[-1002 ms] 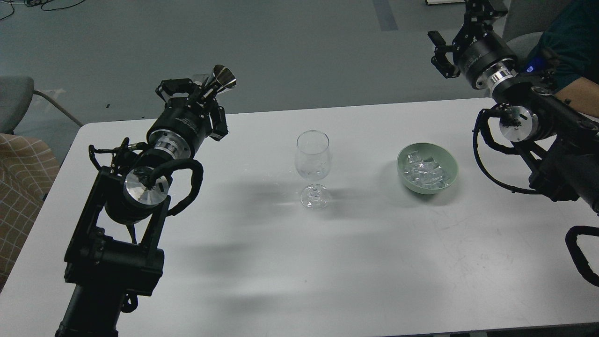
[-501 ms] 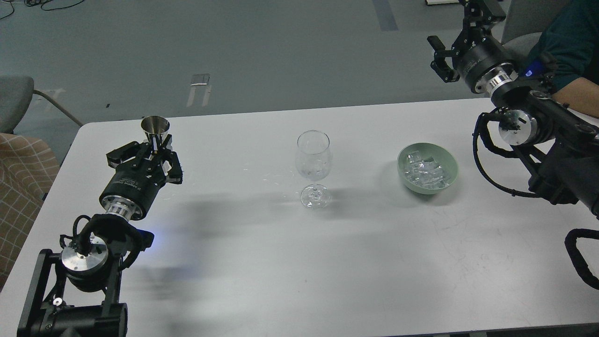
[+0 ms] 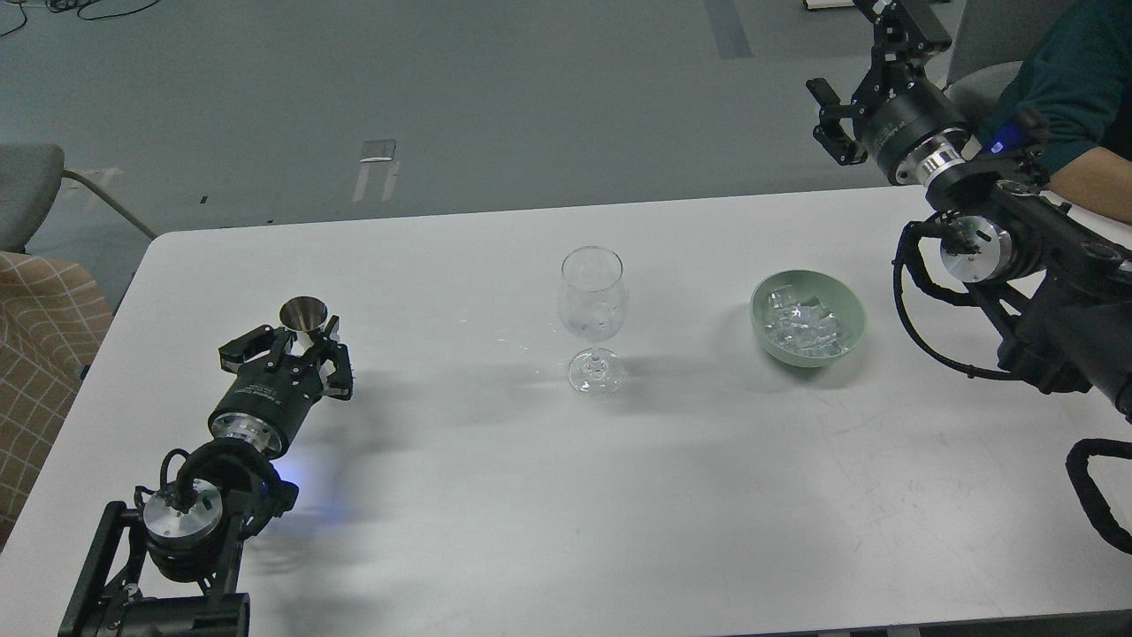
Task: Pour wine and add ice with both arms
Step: 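Lower the jigger and set it upright on the table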
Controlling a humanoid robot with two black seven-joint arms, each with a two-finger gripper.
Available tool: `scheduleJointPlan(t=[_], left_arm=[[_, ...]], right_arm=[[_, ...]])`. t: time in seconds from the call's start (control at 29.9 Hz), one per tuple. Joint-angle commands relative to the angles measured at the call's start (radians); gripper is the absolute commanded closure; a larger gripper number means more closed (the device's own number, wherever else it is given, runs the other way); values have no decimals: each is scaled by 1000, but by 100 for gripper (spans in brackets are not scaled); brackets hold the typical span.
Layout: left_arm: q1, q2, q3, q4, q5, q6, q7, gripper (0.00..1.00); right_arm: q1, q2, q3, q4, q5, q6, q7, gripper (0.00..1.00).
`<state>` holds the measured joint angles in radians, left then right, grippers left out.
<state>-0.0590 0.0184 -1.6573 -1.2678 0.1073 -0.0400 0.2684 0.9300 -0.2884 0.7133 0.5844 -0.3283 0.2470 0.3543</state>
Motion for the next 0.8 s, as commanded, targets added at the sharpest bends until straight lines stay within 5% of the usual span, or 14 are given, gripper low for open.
scheduleJointPlan(t=[0.0,0.47,0.77], left_arm=[[-5,0,-3,5,0,0,0,65],[-16,3,2,22,3,5,0,51],[-22,5,2,22,2,8,2,28]], right_arm=[[0,0,0,0,0,0,0,0],[0,0,0,-1,0,0,0,0],[0,0,2,0,0,0,0,0]])
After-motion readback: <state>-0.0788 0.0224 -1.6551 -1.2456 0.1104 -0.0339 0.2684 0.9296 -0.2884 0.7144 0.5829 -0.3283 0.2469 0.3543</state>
